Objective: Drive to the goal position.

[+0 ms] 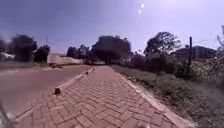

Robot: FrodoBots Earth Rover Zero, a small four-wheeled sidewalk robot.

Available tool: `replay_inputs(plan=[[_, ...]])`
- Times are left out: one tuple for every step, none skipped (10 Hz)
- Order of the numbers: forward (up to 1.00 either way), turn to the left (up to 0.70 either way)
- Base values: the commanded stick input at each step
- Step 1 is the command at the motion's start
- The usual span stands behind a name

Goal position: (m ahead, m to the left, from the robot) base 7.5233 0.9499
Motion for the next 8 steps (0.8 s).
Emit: replay_inputs(plan=[[0.3, 0.0], [0.3, 0.0], [0.3, 0.0], [0.3, 0.0], [0.3, 0.0], [0.3, 0.0], [0.3, 0.0], [0.3, 0.0]])
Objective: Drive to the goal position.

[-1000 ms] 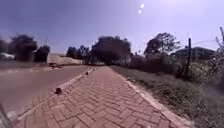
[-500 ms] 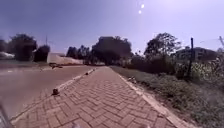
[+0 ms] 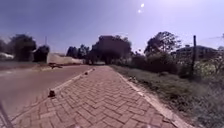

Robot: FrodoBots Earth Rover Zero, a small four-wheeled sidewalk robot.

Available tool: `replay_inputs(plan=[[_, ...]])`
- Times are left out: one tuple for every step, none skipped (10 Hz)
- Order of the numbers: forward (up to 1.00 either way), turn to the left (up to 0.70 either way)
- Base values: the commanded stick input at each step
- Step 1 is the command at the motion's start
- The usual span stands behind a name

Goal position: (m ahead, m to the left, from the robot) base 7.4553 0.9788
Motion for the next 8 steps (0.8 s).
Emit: replay_inputs(plan=[[0.3, 0.0], [0.3, 0.0], [0.3, 0.0], [0.3, 0.0], [0.3, 0.0], [0.3, 0.0], [0.3, 0.0], [0.3, 0.0]])
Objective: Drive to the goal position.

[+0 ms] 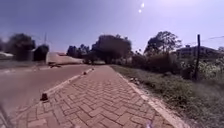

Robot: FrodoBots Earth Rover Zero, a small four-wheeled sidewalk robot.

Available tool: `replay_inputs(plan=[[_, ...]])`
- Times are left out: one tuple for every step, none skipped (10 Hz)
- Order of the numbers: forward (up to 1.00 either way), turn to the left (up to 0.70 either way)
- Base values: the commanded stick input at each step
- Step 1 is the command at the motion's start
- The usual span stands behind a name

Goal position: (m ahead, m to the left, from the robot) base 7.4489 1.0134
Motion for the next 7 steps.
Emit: replay_inputs(plan=[[0.3, 0.0], [0.3, 0.0], [0.3, 0.0], [0.3, 0.0], [0.3, 0.0], [0.3, 0.0], [0.3, 0.0]])
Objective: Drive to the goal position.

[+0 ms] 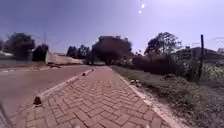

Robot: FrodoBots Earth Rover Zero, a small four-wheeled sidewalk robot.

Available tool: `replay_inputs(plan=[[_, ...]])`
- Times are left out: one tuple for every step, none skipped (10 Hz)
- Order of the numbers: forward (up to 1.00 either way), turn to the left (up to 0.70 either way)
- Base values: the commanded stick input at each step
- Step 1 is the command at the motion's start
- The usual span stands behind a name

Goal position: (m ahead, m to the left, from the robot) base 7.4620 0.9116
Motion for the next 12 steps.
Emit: replay_inputs(plan=[[0.3, 0.0], [0.3, 0.0], [0.3, 0.0], [0.3, 0.0], [0.3, 0.0], [0.3, 0.0], [0.3, 0.0], [0.3, 0.0], [0.3, 0.0], [0.3, 0.0], [0.3, 0.0], [0.3, 0.0]])
